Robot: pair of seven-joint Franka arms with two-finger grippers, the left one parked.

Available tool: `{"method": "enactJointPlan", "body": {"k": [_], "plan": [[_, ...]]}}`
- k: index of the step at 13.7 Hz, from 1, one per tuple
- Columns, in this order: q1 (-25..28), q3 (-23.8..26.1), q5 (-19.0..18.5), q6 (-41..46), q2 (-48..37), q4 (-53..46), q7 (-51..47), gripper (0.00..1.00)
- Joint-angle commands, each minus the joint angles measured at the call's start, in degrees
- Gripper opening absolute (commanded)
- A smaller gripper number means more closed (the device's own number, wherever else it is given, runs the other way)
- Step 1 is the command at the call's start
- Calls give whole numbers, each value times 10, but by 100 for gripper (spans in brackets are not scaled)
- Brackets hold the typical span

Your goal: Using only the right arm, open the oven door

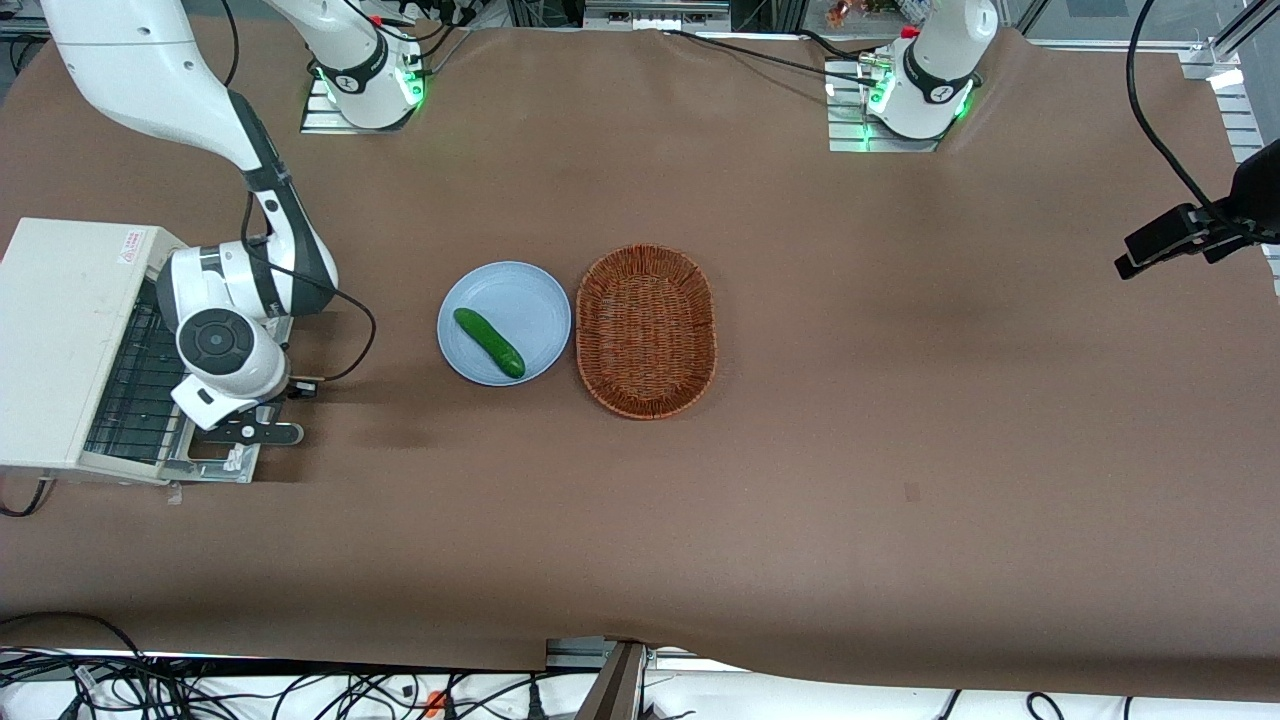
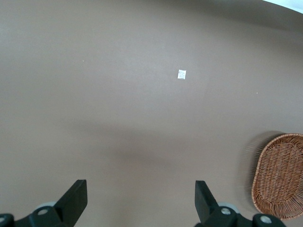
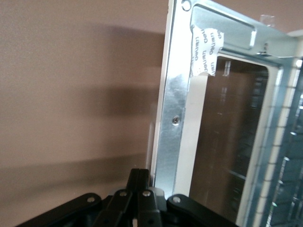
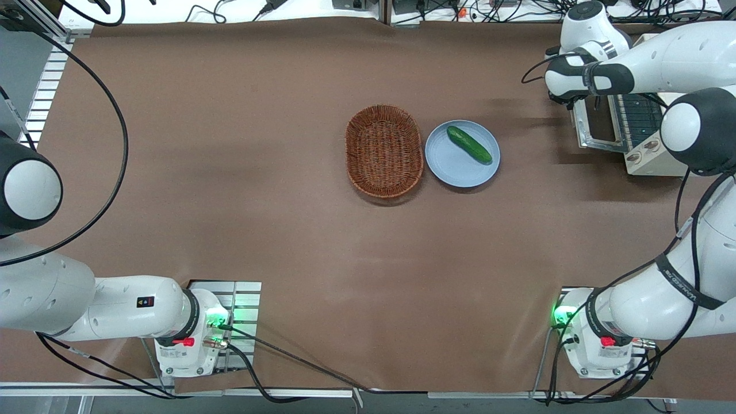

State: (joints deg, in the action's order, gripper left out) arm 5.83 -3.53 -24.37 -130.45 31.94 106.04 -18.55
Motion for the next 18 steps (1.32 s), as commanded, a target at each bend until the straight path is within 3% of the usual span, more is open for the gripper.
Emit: {"method": "enactJointPlan", "body": {"k": [1, 2, 3, 5, 7, 9, 14, 18], "plan": [[-21, -28, -11, -9, 16, -14, 10, 9], [-21, -24, 33, -9, 16, -14, 10, 45], [-21, -21, 68, -8, 17, -14, 12, 67], [-20, 3, 105, -2, 15, -14, 15, 75], [-20, 13, 146, 0, 9, -15, 20, 96], [-21, 26, 184, 32, -13, -27, 26, 99], [-26, 34, 313, 270, -27, -189, 39, 100], [-44, 13, 309, 374, -72, -253, 157, 100]]}}
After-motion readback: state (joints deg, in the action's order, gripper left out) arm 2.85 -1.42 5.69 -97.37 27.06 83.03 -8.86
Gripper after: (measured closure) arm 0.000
